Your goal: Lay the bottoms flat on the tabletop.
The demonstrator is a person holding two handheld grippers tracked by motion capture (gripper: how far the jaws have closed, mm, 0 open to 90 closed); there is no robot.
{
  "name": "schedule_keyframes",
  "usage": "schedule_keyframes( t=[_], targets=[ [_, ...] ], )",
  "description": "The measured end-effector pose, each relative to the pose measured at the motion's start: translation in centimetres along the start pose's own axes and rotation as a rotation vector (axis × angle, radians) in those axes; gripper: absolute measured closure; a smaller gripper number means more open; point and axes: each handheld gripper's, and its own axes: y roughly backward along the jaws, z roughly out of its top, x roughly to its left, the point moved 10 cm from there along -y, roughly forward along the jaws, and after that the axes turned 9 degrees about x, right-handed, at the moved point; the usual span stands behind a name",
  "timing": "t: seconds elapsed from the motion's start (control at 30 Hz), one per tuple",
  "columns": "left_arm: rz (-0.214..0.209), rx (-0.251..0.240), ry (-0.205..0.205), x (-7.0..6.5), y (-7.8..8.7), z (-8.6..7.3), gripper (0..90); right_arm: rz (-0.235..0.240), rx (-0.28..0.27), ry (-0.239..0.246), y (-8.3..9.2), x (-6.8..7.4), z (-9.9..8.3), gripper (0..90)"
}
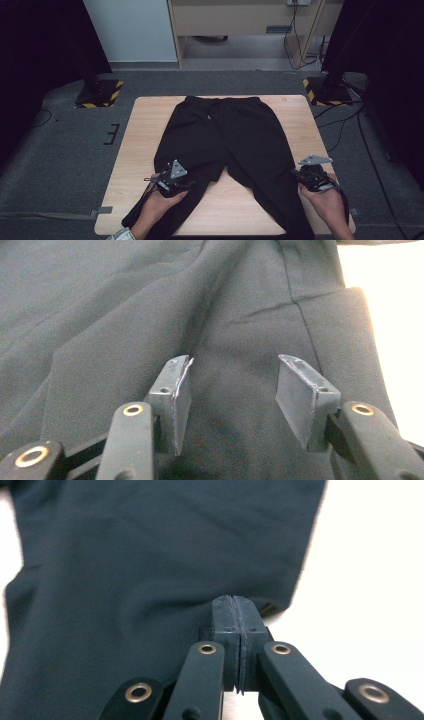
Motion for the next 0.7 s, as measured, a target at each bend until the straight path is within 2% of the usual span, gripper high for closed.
schedule_keyframes(
  t=[0.03, 0.1, 0.17, 0.33, 0.37, 0.5, 0.63, 0.67, 0.7],
  targets=[
    [0.0, 0.0, 0.001, 0.0, 0.0, 0.0, 47.0, -0.018, 0.009, -0.016, -0.1, -1.2, 0.2, 89.6],
    [0.0, 0.0, 0.0, 0.0, 0.0, 0.0, 47.0, -0.04, 0.019, -0.033, -0.4, -2.3, 0.3, 89.6],
    [-0.001, 0.0, 0.001, 0.0, 0.0, 0.0, 47.0, -0.083, 0.042, -0.04, -1.1, -3.5, 0.0, 89.6],
    [-0.002, 0.0, 0.004, 0.1, 0.0, 0.0, 46.9, -0.109, 0.083, -0.062, -2.6, -4.7, -1.0, 89.6],
    [-0.003, 0.0, 0.002, 0.0, -0.1, 0.0, 46.9, -0.129, 0.1, -0.08, -3.2, -5.3, -1.5, 89.5],
    [-0.006, -0.003, 0.002, -0.1, 0.1, 0.1, 46.8, -0.122, 0.097, -0.083, -4.0, -5.8, -1.5, 89.4],
    [-0.005, -0.043, 0.007, -0.6, 1.0, 0.5, 45.9, -0.068, 0.041, -0.148, -4.4, -6.2, -1.2, 89.3],
    [-0.005, -0.043, 0.007, -0.6, 1.0, 0.5, 45.6, -0.068, 0.041, -0.148, -4.4, -6.2, -1.2, 89.3],
    [-0.008, -0.065, 0.009, -0.9, 1.3, 1.0, 44.7, -0.06, 0.018, -0.151, -4.5, -6.1, -1.4, 88.9]
  ],
)
